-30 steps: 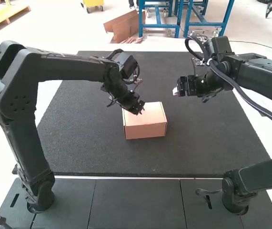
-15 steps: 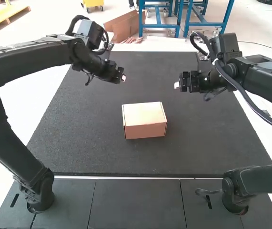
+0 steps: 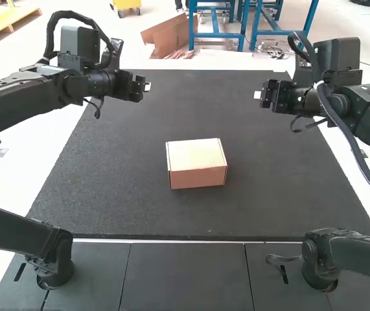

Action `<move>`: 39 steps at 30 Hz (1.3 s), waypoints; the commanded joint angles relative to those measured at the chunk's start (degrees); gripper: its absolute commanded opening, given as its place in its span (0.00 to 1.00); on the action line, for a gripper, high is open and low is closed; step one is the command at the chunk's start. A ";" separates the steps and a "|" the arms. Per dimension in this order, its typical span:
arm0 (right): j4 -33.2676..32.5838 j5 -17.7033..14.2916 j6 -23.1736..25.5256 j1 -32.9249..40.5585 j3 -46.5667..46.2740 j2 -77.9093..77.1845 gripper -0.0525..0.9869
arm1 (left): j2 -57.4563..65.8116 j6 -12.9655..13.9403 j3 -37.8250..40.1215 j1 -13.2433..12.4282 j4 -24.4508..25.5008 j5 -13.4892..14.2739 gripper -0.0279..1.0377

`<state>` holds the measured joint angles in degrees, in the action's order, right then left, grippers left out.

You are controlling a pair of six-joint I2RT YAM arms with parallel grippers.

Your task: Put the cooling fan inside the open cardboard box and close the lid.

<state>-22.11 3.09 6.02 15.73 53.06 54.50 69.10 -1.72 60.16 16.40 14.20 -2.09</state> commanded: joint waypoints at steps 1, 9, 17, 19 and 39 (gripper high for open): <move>-0.48 -0.98 1.19 -1.75 -0.59 -1.68 0.92 | -5.56 0.92 -3.21 -2.17 -3.91 -2.57 0.93; 1.89 -0.98 -2.59 -6.06 -6.12 -9.59 0.92 | -17.60 3.39 -14.02 -3.66 -13.32 1.30 0.93; 2.07 -2.04 -1.10 -3.42 -10.25 -15.13 0.93 | -32.54 3.39 -25.09 -3.75 -17.01 8.33 0.93; 4.44 -2.13 -1.28 -3.77 -12.19 -17.06 0.93 | -36.76 3.47 -27.38 -3.75 -16.31 8.42 0.93; 19.21 -3.53 -4.62 -7.20 -33.72 -48.52 0.92 | -65.32 5.76 -48.82 -3.75 -24.57 9.73 0.93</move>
<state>-4.80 0.54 1.26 9.23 19.29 7.51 7.01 2.59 13.69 13.13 -9.52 6.59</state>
